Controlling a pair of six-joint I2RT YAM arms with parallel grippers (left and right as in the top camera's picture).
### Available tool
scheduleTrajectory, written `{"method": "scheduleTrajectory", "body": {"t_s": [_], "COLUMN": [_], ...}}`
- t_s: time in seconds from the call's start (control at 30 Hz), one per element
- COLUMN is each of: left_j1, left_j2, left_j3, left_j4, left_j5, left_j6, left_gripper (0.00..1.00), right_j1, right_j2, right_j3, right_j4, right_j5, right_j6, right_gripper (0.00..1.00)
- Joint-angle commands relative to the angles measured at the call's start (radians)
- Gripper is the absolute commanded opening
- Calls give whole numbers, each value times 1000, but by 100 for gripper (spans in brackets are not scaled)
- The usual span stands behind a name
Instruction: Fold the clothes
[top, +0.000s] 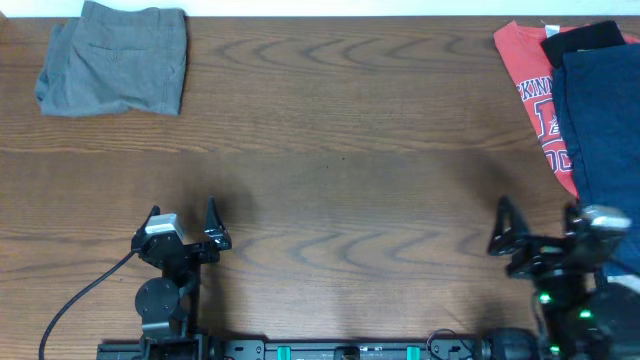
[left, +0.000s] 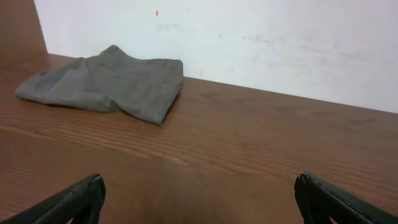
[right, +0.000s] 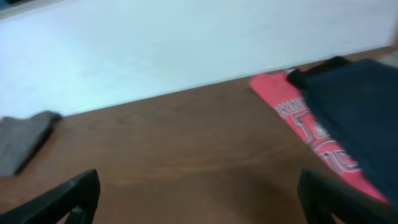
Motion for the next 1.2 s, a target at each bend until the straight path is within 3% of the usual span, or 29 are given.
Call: {"method": "scheduleTrajectory", "body": {"t_s": [0.0,0.23,0.5,0.83,1.03,1.17], "left_j1": [-3,-3,-3,-3,-3,-3], "left_j2": [-6,-6,-6,-6,-6,-6], "left_j3": [-20,-20,-20,-20,-20,-20], "left_j4": [-29,-29,-29,-29,-29,-29], "left_j5": [5,5,5,5,5,5], "left_j6": [16,16,16,16,16,16], "left_gripper": [98,98,98,98,98,98], "right_j1": [-18,-32,-34,-33,-33,-33], "right_j2": [-106,-229,-227,-227,-227,-227], "right_j3": [-190,-425,-478,-617,-616,-616], "right_j4": [109,319,335,627,651,610], "right_j5": [-118,-194,-172,-176,-176,-175], "right_j6": [-1,-1,-2,-51,-182,-342], "right_gripper": [99,99,99,99,99,99]}}
